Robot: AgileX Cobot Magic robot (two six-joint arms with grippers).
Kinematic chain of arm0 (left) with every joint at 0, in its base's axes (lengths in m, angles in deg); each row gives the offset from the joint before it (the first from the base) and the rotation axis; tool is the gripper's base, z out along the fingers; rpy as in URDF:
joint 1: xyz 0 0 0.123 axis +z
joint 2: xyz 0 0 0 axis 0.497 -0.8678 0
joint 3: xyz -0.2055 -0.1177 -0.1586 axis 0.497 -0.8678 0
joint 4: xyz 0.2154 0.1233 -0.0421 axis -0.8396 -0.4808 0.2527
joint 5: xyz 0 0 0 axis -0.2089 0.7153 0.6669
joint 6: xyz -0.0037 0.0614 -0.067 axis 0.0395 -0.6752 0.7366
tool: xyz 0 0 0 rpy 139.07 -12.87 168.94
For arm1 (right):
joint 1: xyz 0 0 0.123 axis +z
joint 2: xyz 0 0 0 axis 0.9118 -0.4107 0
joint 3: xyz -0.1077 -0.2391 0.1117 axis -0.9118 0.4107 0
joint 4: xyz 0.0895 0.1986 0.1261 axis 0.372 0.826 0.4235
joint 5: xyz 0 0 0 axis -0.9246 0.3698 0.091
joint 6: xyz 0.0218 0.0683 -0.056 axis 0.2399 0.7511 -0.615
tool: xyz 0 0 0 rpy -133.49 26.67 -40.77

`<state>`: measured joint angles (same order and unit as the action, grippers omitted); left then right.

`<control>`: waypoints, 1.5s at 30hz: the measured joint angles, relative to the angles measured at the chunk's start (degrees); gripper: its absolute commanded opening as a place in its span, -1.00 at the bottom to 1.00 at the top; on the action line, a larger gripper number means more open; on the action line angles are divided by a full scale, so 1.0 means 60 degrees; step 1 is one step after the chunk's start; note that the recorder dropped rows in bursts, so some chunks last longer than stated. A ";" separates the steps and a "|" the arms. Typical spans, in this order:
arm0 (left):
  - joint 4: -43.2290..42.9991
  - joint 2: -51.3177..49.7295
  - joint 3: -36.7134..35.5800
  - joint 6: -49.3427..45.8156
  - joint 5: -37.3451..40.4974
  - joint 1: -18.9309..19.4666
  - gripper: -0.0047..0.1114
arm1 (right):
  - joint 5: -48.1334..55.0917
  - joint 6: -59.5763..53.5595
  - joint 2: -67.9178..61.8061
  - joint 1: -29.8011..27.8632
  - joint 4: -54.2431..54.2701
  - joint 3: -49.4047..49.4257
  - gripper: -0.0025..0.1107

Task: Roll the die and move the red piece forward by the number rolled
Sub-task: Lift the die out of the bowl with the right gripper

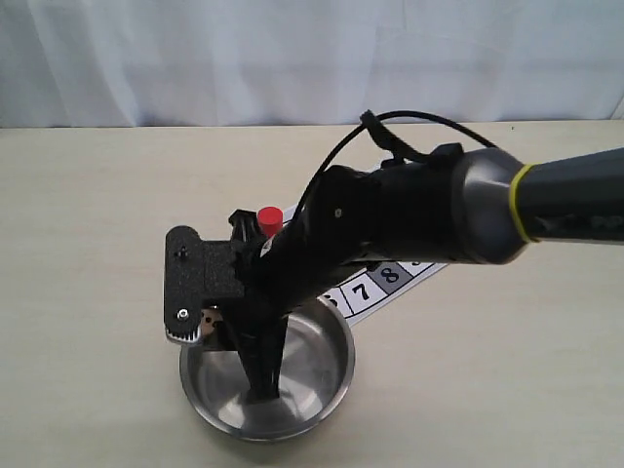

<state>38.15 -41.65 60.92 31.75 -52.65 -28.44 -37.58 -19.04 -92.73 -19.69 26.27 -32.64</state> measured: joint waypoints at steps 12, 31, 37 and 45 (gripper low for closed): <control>0.0000 0.0000 0.0000 0.0000 0.0000 0.0000 -0.92 | -0.0420 0.4801 0.0549 -0.1130 -0.3071 0.0000 -0.88; 0.0000 0.0000 0.0000 0.0000 0.0000 0.0000 -0.92 | 0.0394 1.1266 0.0549 -0.8108 -0.3215 0.0000 -0.88; 0.0000 0.0000 0.0000 0.0000 0.0000 0.0000 -0.92 | 0.0338 1.1150 0.0549 -0.8368 -0.3598 0.0000 -0.88; 0.0000 0.0000 0.0000 0.0000 0.0000 0.0000 -0.92 | -0.0053 1.2581 0.0452 -0.8423 -0.5011 0.0000 -0.88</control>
<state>38.15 -41.65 60.92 31.75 -52.65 -28.44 -37.90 56.45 -90.01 -70.23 -3.80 -32.64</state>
